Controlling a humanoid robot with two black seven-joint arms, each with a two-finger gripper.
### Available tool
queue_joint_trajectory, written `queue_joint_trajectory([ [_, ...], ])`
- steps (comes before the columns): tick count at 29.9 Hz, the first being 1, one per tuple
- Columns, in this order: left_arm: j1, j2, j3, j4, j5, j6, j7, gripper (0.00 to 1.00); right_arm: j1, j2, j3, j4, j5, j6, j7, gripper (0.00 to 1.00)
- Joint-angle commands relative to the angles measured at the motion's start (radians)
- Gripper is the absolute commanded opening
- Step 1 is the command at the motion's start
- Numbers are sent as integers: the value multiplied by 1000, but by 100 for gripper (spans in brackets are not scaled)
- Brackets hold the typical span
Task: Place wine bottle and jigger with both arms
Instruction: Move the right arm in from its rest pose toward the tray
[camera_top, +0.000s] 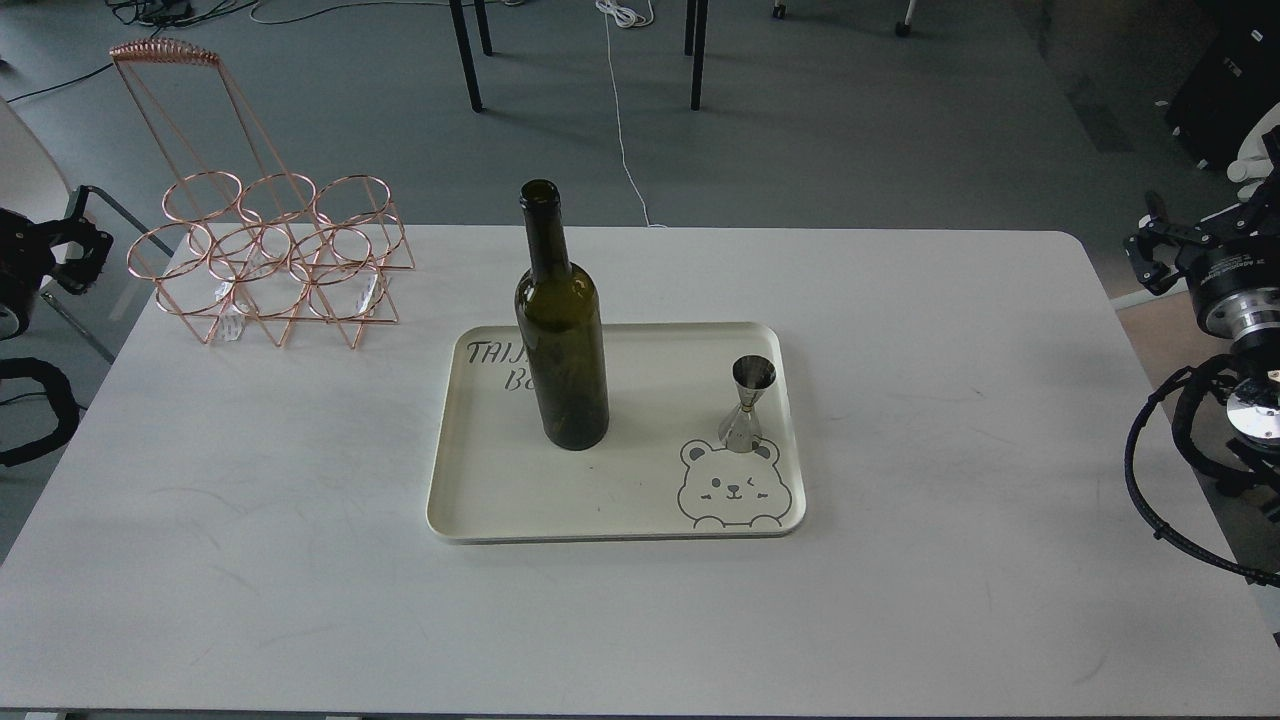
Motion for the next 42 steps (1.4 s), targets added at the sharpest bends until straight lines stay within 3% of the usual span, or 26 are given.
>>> queue_joint_trajectory([
  [1,-3,0,-1,-2,0,-1,-3,98,0,-5,-2,0,0,3,0,99],
  [10,-10,0,-6,-8,-3,-1,-4,98,6,-16,-8,21,-8,4,0,99],
  [15,-10,0,-20,-8,-4,-2,-4,98,20,-120,-12,147,-85,-8,0,99],
  [25,-10,-11,-30,-11,-6,-2,-4,98,75,-272,-15,466,-526,-160,0,99],
  [32,-10,-10,-30,-11,-1,-2,-3,98,63,-321,-23,701,-1061,-287,0,99],
  [42,-10,-11,-32,-14,0,-2,-3,98,107,-307,-221,808,-1423,-407,0,99],
])
